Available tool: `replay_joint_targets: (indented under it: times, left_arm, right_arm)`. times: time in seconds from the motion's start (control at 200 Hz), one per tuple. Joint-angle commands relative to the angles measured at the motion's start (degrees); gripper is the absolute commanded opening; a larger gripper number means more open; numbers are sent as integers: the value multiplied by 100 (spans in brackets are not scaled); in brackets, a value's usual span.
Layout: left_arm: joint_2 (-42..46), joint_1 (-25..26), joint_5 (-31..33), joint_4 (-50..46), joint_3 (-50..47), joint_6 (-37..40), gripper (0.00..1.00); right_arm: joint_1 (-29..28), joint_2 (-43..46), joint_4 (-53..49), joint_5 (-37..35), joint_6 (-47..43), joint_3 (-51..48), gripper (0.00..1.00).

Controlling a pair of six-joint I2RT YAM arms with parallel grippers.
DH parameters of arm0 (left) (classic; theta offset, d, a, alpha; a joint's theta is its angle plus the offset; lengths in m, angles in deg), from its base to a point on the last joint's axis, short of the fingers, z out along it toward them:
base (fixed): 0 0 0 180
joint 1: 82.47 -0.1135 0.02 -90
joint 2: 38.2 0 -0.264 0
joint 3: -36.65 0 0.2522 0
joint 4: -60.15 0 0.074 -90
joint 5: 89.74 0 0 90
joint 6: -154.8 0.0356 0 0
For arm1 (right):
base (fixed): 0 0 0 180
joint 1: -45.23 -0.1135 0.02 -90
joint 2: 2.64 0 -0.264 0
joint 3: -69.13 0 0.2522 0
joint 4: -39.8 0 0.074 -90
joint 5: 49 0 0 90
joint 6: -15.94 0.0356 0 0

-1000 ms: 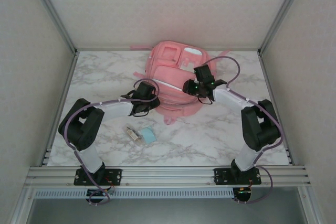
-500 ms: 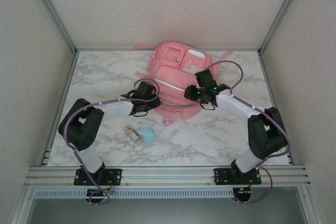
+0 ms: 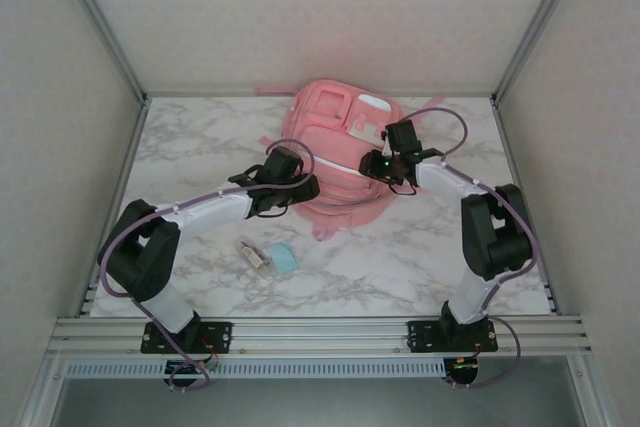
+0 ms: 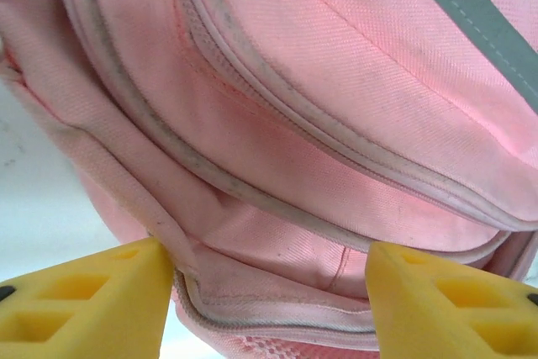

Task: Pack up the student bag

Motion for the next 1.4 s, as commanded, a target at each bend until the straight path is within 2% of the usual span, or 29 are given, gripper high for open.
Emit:
replay_joint_targets:
  times: [0.0, 0.055, 0.21, 0.315, 0.521, 0.661, 0.761, 0.891, 1.051, 1.121, 1.241, 1.391]
  left_arm:
    - [-273, 103, -109, 53, 100, -35, 62]
    - [-439, 80, 73, 169, 114, -132, 62]
    - [-1009, -171, 160, 850, 393, -352, 61]
    - [-1507, -373, 200, 732, 1048, -125, 59]
    - [-1879, -678, 209, 344, 2046, 321, 59]
    - [-1671, -730, 262, -103, 2366, 732, 64]
    - [-1391, -726, 53, -610, 2452, 907, 70]
    - [-770, -579, -395, -976, 2039, 753, 74]
    - [-86, -27, -315, -1000, 1290, 322, 75]
    - [51, 161, -281, -847, 991, 92, 75]
    - [24, 279, -97, -698, 686, -141, 75]
    - [148, 277, 229, -572, 574, -244, 75]
  right_arm:
    - [18, -150, 328, 282, 36, 196, 13]
    - [14, -25, 538, 358, 142, 28, 0]
    - [3, 427, 846, 947, 517, -526, 0]
    - [-66, 752, 799, 1279, 804, -809, 0]
    - [-602, 1383, 570, 950, 1207, -981, 0]
    - [-794, 1228, 427, 872, 1685, -720, 1]
    - [-888, 1033, 569, 613, 2038, -658, 4]
    - [-934, 736, 999, 429, 2562, -655, 5]
    - [-972, 436, 1558, 573, 3051, -643, 5]
    - [-972, 344, 1583, 739, 3095, -582, 11]
    - [-971, 480, 1213, 736, 2922, -605, 35]
    - [-1014, 810, 747, 694, 2833, -895, 46]
